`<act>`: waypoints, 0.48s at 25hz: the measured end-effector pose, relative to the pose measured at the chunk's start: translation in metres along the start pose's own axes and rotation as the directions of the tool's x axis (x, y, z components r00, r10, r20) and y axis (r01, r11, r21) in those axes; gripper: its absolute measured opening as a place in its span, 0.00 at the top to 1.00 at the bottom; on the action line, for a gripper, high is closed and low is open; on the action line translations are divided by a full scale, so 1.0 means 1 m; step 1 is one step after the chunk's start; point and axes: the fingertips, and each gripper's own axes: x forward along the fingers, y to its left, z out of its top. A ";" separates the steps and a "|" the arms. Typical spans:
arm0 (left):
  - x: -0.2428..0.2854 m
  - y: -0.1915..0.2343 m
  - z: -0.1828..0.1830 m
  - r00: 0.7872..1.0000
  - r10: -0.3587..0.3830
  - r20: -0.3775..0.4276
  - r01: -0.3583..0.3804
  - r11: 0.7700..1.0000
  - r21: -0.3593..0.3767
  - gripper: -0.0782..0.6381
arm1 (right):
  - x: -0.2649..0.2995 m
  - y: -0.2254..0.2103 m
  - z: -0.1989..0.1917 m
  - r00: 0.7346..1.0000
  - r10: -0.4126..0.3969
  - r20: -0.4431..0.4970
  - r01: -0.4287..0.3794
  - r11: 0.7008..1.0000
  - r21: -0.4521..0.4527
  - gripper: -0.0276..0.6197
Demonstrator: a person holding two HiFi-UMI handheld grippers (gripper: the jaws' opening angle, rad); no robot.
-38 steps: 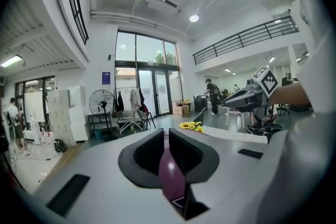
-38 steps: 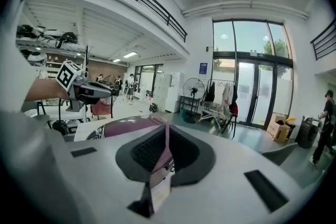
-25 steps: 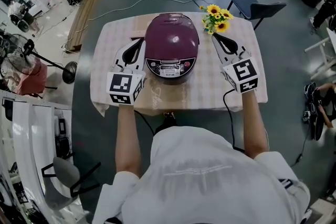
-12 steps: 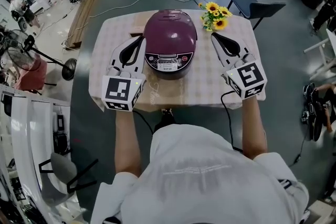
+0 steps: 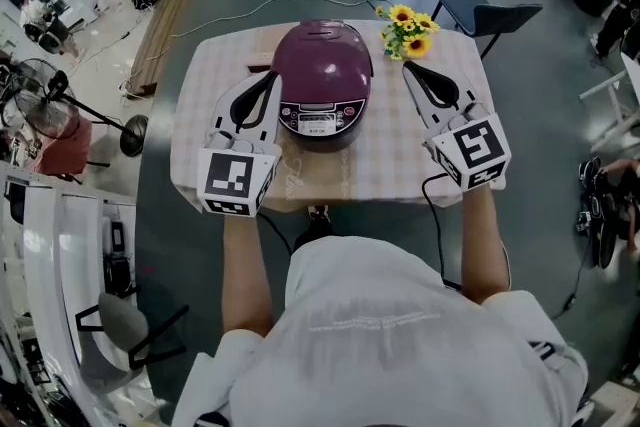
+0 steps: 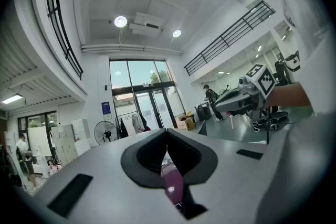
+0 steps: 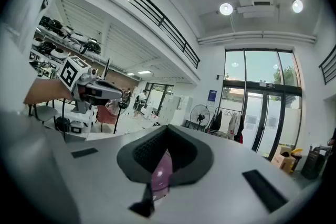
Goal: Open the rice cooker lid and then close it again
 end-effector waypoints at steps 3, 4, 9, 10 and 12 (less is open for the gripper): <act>0.002 -0.004 -0.001 1.000 -0.010 -0.007 0.010 1.000 0.004 0.87 | 0.000 0.001 -0.003 1.000 0.000 -0.009 0.000 1.000 -0.004 0.92; 0.003 -0.005 -0.002 1.000 -0.013 -0.010 0.013 1.000 0.005 0.87 | 0.000 0.001 -0.004 1.000 -0.001 -0.011 0.001 1.000 -0.004 0.92; 0.005 -0.007 -0.006 1.000 -0.021 -0.023 0.021 1.000 0.003 0.87 | 0.000 -0.001 -0.009 1.000 -0.004 -0.018 0.004 1.000 0.001 0.92; 0.006 -0.008 -0.006 0.999 -0.023 -0.023 0.023 1.000 0.002 0.87 | 0.000 -0.001 -0.009 1.000 -0.004 -0.019 0.004 1.000 0.002 0.92; 0.007 -0.009 -0.007 0.999 -0.027 -0.025 0.027 1.000 0.001 0.87 | 0.001 -0.001 -0.011 1.000 -0.003 -0.021 0.004 1.000 0.005 0.92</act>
